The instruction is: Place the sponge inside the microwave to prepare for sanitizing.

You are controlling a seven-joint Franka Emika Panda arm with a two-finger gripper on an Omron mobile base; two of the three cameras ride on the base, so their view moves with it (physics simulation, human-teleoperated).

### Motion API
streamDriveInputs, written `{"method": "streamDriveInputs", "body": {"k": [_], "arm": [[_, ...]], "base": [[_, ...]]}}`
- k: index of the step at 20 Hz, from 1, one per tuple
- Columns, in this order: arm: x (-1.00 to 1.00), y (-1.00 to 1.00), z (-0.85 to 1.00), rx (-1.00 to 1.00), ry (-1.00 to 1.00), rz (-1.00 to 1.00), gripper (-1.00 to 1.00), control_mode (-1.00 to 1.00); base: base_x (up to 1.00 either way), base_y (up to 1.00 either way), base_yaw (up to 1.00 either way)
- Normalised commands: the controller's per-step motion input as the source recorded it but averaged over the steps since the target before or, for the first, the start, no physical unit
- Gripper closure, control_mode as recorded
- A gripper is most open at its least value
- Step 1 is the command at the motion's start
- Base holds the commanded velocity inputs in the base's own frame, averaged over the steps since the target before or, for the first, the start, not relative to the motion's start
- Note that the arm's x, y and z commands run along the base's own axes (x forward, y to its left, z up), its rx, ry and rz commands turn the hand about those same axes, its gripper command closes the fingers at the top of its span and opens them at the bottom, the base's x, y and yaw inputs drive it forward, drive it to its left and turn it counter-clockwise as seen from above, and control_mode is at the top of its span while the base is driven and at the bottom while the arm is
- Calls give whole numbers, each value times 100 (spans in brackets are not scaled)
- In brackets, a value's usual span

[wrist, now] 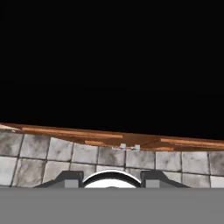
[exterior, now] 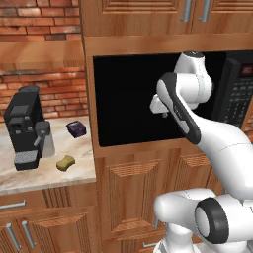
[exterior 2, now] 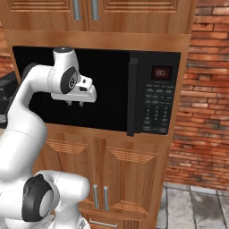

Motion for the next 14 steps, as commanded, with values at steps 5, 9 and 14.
{"method": "streamDriveInputs", "body": {"k": [5, 9, 14], "arm": [[-17, 0, 0, 0, 1, 0, -100, -100], [-35, 0, 0, 0, 0, 0, -100, -100], [-37, 0, 0, 0, 0, -1, -100, -100]], "base": [[0, 0, 0], [0, 0, 0], [0, 0, 0]]}}
